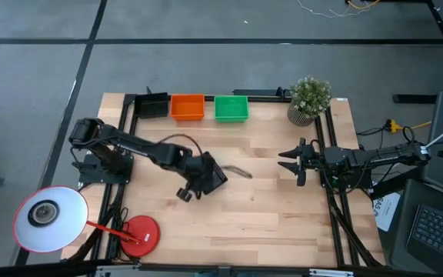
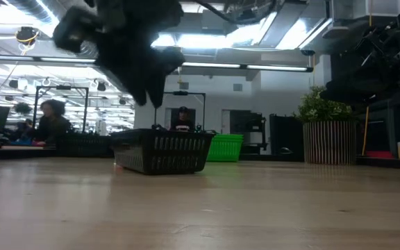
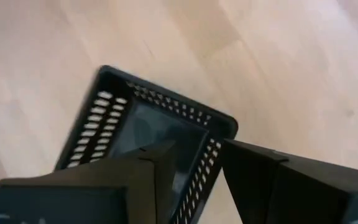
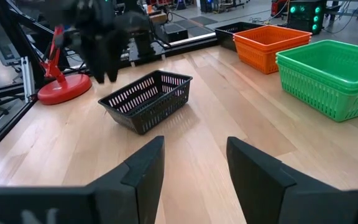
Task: Stack baskets by color
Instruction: Stack the bottom black bin on top of the top black bin
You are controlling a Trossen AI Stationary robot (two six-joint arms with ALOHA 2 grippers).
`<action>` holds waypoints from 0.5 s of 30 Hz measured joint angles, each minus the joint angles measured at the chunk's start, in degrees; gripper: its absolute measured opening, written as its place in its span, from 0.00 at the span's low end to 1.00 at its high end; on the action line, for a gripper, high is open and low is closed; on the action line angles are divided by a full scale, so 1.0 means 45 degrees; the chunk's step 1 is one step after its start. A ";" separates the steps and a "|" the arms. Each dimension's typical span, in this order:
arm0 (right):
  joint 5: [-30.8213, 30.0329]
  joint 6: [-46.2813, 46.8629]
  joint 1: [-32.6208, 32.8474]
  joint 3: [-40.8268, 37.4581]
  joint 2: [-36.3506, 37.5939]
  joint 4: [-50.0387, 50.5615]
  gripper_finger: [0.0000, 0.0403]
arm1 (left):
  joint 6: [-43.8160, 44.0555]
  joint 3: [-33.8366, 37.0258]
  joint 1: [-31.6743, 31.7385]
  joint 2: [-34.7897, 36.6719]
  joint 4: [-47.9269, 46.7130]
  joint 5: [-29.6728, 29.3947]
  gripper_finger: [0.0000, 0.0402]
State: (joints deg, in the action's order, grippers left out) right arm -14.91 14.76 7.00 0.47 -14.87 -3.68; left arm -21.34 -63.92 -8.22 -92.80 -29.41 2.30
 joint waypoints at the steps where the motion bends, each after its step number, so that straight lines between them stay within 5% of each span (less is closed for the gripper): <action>1: 0.0003 0.0000 0.0001 0.0000 0.0000 -0.0008 0.43 | -0.0243 0.0000 -0.0163 -0.0196 -0.0100 -0.0304 0.30; 15: 0.0003 0.0044 -0.0003 0.0000 0.0000 -0.0068 0.43 | -0.0696 0.0000 -0.0686 -0.1883 -0.0239 -0.2207 0.30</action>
State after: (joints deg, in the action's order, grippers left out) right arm -14.90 14.96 6.98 0.47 -14.87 -3.99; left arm -24.47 -63.92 -11.31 -101.27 -30.48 -7.63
